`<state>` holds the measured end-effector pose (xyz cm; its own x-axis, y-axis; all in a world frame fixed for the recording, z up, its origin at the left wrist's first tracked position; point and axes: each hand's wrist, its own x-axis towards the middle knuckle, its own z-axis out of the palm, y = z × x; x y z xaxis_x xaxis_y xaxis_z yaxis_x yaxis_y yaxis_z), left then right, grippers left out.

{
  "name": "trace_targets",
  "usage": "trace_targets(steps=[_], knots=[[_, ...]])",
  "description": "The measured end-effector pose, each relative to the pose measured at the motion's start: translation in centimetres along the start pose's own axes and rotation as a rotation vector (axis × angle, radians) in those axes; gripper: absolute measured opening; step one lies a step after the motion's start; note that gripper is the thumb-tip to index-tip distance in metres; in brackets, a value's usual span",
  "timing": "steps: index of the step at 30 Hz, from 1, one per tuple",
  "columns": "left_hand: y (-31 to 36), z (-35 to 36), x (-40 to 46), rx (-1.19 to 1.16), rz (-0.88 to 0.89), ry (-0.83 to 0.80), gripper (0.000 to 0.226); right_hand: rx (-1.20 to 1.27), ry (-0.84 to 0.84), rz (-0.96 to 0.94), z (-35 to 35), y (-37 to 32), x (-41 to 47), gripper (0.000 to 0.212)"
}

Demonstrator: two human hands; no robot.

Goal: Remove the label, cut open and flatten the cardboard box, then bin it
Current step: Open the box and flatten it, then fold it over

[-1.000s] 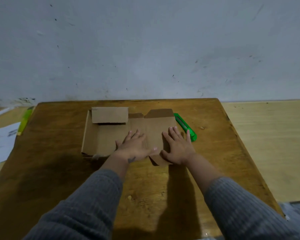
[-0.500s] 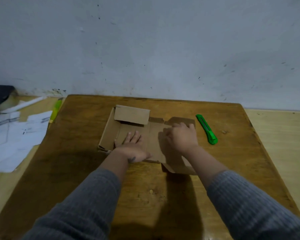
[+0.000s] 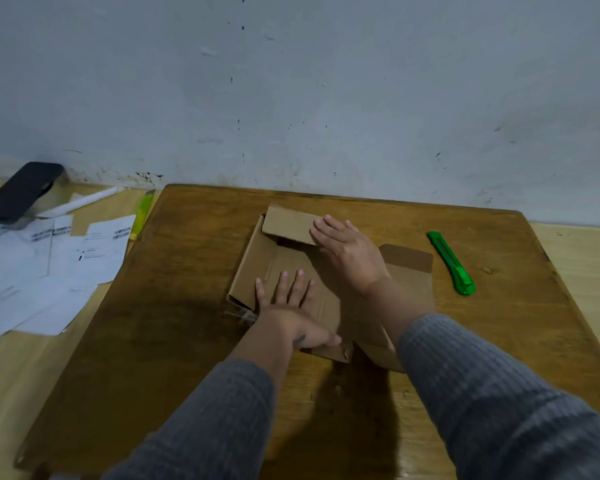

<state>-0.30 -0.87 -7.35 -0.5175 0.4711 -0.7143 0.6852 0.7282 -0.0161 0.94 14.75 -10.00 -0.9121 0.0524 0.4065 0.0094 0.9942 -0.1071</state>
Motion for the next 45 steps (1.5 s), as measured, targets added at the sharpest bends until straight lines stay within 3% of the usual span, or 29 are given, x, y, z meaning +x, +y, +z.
trace_targets(steps=[8, 13, 19, 23, 29, 32, 35, 37, 39, 42, 45], knots=[[-0.2, 0.0, 0.0, 0.013, 0.027, -0.018, 0.117, 0.205, 0.054, 0.288, -1.8, 0.9, 3.4, 0.062], [-0.2, -0.4, 0.4, -0.005, 0.028, -0.048, 0.118, 0.145, -0.194, 0.409, -0.5, 1.9, 5.0, 0.068], [0.1, -0.5, 0.7, 0.019, 0.004, -0.08, 0.121, 0.117, -0.226, 0.447, 1.8, 2.5, 5.3, 0.07], [0.2, -0.6, 0.6, 0.006, -0.006, -0.056, 0.118, 0.048, -0.188, 0.354, 1.2, 2.6, 5.0, 0.053], [2.0, -1.4, 0.2, -0.324, -0.001, 0.046, 0.087, -0.055, -0.086, 0.382, -1.9, 0.6, 0.7, 0.06], [3.6, -2.7, 0.3, -0.528, 0.017, 0.09, 0.066, 0.048, -0.032, 0.5, -3.2, 0.1, -1.4, 0.043], [3.2, -3.4, 0.0, -0.603, 0.087, 0.221, 0.054, 0.2, -0.3, 0.635, -4.2, 0.2, -2.7, 0.032], [1.4, -3.6, -0.2, -0.475, 0.163, 0.378, 0.052, 0.3, -0.474, 0.711, -4.8, -0.4, -2.9, 0.034], [-1.2, -3.6, -0.3, -0.255, 0.224, 0.457, 0.051, 0.365, -0.612, 0.768, -5.1, -1.9, -2.9, 0.048], [-4.6, -3.1, -0.7, 0.065, 0.258, 0.401, 0.052, 0.263, -0.911, 0.723, -5.0, -4.0, -2.8, 0.084], [-5.7, -2.2, -1.1, 0.209, 0.251, 0.408, 0.055, 0.208, -1.07, 0.715, -5.1, -4.6, -2.9, 0.11]])
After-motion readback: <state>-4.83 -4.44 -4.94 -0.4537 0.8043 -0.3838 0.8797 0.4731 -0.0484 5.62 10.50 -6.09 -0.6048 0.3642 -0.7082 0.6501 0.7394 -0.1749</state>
